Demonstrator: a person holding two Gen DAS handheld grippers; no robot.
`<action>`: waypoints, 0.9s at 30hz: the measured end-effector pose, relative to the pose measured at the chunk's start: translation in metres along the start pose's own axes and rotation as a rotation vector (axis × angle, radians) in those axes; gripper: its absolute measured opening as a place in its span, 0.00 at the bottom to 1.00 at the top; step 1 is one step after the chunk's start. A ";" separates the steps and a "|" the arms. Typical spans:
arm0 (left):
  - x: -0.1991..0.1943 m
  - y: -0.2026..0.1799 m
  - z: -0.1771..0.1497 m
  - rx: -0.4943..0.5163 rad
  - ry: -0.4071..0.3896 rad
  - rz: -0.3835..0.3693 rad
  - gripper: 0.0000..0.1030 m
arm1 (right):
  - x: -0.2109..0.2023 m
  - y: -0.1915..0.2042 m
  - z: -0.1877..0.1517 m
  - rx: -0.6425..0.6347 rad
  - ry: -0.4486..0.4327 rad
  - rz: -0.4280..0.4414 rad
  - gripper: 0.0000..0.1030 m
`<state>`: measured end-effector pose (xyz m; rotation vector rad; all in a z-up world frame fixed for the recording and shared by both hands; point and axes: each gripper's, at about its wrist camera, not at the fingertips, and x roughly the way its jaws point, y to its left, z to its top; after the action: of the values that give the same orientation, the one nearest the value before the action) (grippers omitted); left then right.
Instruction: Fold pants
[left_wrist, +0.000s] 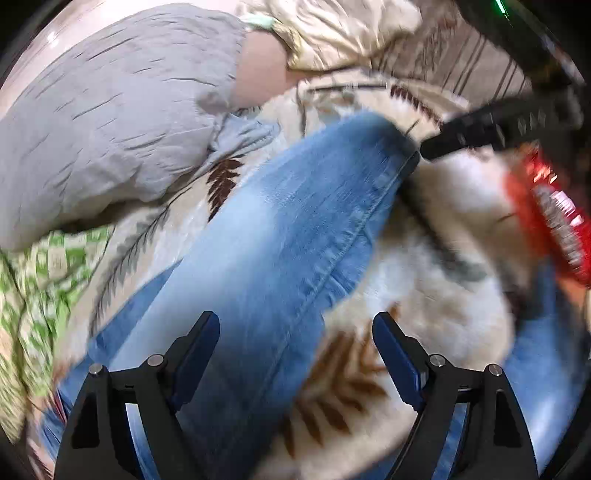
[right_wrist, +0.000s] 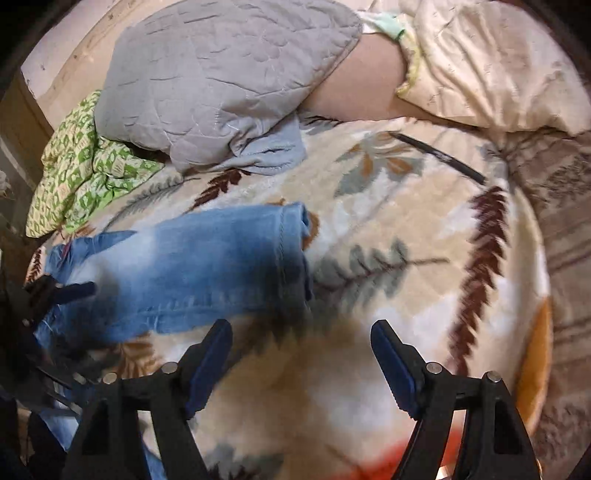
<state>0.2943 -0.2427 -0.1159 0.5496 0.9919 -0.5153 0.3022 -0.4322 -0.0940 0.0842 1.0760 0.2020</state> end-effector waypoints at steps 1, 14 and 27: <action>0.012 -0.001 0.004 0.021 0.026 0.021 0.83 | 0.009 0.002 0.006 -0.005 -0.005 0.013 0.78; -0.035 -0.023 -0.005 0.129 0.001 -0.177 0.04 | -0.016 0.022 -0.008 -0.174 0.031 0.072 0.17; -0.049 -0.002 0.002 -0.014 0.030 -0.219 0.80 | -0.040 -0.004 -0.038 -0.072 0.126 -0.024 0.72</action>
<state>0.2726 -0.2380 -0.0721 0.4390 1.0901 -0.6955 0.2514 -0.4457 -0.0780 -0.0064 1.1936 0.2265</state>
